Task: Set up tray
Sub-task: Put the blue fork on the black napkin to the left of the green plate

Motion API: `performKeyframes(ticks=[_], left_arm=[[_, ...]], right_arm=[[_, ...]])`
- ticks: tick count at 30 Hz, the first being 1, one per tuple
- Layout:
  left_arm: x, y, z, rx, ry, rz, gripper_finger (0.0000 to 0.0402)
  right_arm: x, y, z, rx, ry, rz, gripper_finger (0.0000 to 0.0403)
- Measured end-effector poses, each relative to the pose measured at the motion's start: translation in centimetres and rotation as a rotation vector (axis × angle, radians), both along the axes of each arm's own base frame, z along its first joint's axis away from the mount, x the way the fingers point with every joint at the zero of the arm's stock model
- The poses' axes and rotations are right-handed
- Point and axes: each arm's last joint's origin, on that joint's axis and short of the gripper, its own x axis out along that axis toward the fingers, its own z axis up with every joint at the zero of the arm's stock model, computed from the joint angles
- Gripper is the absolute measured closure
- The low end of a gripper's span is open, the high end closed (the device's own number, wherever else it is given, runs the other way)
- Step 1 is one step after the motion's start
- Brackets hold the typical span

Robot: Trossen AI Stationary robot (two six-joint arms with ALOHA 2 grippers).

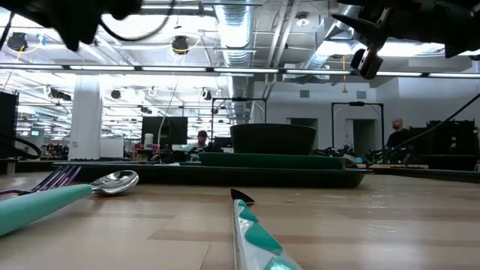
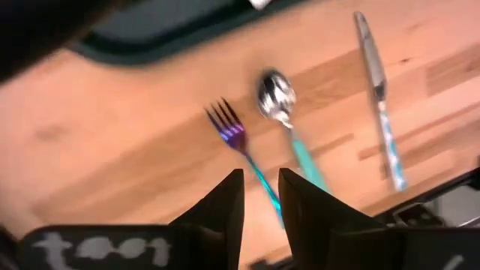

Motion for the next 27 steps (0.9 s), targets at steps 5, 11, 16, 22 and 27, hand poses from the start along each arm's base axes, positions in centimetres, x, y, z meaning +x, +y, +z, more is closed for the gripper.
performKeyframes(ticks=[5, 11, 16, 22, 27], left_arm=[[0.0, -4.0, -1.0, 0.002, -0.076, 0.152, 0.0331], [1.5, -7.8, -5.0, -0.061, -0.003, 0.131, 0.0331], [2.2, -9.4, -7.9, -0.059, 0.061, 0.102, 0.0327], [2.8, -10.0, -10.3, -0.035, 0.101, 0.148, 0.0291], [3.0, -10.1, -11.5, -0.012, 0.132, 0.163, 0.0254]], right_arm=[[0.0, 0.0, -0.1, -0.003, 0.009, -0.001, 0.0329], [0.0, 0.0, -0.3, -0.004, 0.025, -0.002, 0.0329], [0.0, 0.0, -0.3, -0.004, 0.03, -0.001, 0.0329], [0.0, 0.0, -0.4, -0.005, 0.035, 0.0, 0.0329], [0.0, 0.0, -0.4, 0.003, 0.038, 0.0, 0.0329]])
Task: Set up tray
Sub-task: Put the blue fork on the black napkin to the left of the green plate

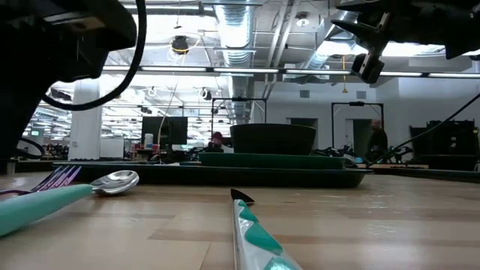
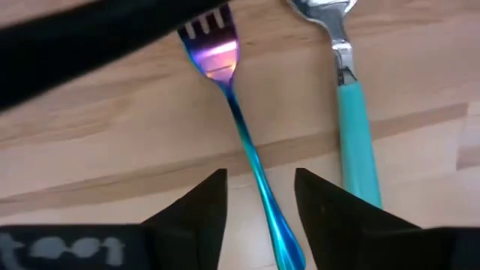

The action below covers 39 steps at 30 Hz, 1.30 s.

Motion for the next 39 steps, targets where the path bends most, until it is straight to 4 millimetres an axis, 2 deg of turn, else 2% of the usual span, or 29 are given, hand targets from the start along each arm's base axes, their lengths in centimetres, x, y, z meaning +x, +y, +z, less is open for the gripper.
performKeyframes(ticks=[4, 9, 22, 28, 39], left_arm=[[0.0, 0.0, -0.3, 0.021, -0.002, 0.047, 0.0235], [0.1, 0.1, -0.3, 0.051, -0.031, 0.109, 0.0231], [0.6, -0.1, -3.0, 0.073, 0.058, 0.139, 0.0257], [0.5, -0.1, -3.3, 0.072, 0.075, 0.143, 0.0293], [0.5, -0.1, -3.4, 0.071, 0.079, 0.143, 0.0395]], right_arm=[[0.0, 0.0, 0.0, 0.01, 0.001, 0.002, 0.0329], [0.0, 0.1, 0.1, 0.011, -0.008, 0.025, 0.0329], [0.0, 0.2, 0.2, 0.011, -0.021, 0.054, 0.0329], [0.0, 0.2, 0.3, 0.011, -0.025, 0.065, 0.0329], [-0.1, 0.2, 0.3, 0.01, -0.029, 0.077, 0.0329]])
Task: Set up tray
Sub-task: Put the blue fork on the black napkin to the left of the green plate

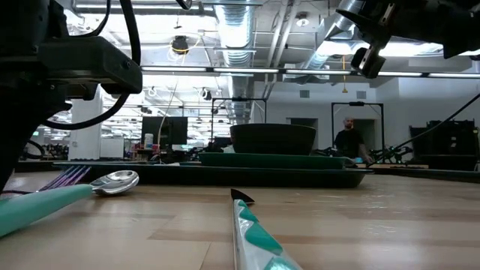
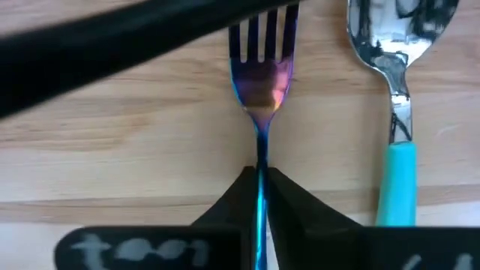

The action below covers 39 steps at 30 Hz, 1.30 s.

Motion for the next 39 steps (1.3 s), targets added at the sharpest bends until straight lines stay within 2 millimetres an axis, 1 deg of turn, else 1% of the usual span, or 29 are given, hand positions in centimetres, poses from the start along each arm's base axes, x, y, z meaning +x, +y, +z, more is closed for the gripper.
performKeyframes(ticks=[7, 10, 13, 17, 20, 24, 28, 31, 35, 39], left_arm=[[0.0, 0.0, 0.0, -0.01, 0.003, -0.001, 0.0398], [-0.2, -0.2, 0.7, -0.01, -0.025, 0.017, 0.0399], [-0.8, -0.4, 1.5, -0.002, -0.047, 0.026, 0.0399], [-1.9, -0.6, 3.6, -0.015, -0.067, 0.01, 0.04], [-2.4, -0.7, 4.5, -0.005, -0.098, 0.002, 0.0401], [-2.8, 0.1, 6.2, 0.045, -0.152, 0.016, 0.0401], [-3.0, 2.3, 8.0, 0.141, -0.172, 0.047, 0.0401], [-3.5, 4.7, 9.6, 0.209, -0.132, 0.048, 0.0401], [-4.5, 8.8, 12.4, 0.264, -0.089, 0.044, 0.0401], [-5.7, 13.6, 14.1, 0.262, -0.116, 0.039, 0.0401]], right_arm=[[0.0, 0.0, 0.0, 0.0, 0.0, 0.002, 0.0329], [0.0, 0.0, 0.0, 0.0, 0.0, 0.003, 0.0329], [0.0, 0.0, 0.0, 0.0, 0.001, 0.003, 0.0329], [0.0, 0.0, 0.0, 0.0, 0.003, 0.003, 0.0329], [0.0, 0.0, -0.1, -0.001, 0.01, 0.003, 0.0329], [0.0, 0.0, -0.1, -0.001, 0.014, 0.003, 0.0329], [0.0, 0.0, -0.1, -0.001, 0.014, 0.003, 0.0329], [0.0, 0.0, -0.1, -0.001, 0.014, 0.003, 0.0329], [0.0, 0.0, -0.1, -0.001, 0.013, 0.003, 0.0329], [0.0, 0.0, -0.1, -0.001, 0.014, 0.003, 0.0329]])
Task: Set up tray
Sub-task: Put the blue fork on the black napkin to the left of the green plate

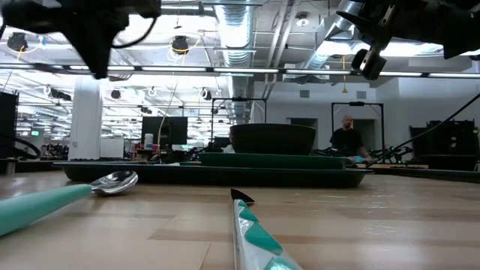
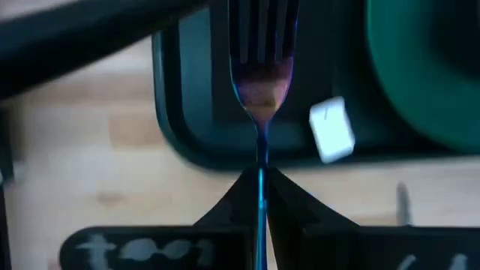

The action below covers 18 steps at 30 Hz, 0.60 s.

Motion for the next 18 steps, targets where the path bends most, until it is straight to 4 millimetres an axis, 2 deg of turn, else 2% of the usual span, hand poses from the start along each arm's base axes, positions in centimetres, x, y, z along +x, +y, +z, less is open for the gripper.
performKeyframes(ticks=[4, 8, 14, 18], left_arm=[[-1.4, 4.6, 0.4, 0.004, -0.056, 0.025, 0.0401], [-2.4, 8.1, -0.2, 0.015, -0.075, 0.043, 0.0401], [-1.3, 12.0, -2.3, -0.044, -0.119, -0.015, 0.0401], [-1.0, 14.1, -3.6, -0.048, -0.047, -0.03, 0.0401]], right_arm=[[0.0, 0.0, 0.0, 0.0, 0.002, 0.0, 0.0329], [0.0, 0.0, 0.0, 0.001, 0.002, -0.001, 0.0329], [0.0, 0.0, 0.0, 0.002, 0.003, -0.002, 0.0329], [0.0, 0.0, 0.0, 0.002, 0.003, -0.003, 0.0329]])
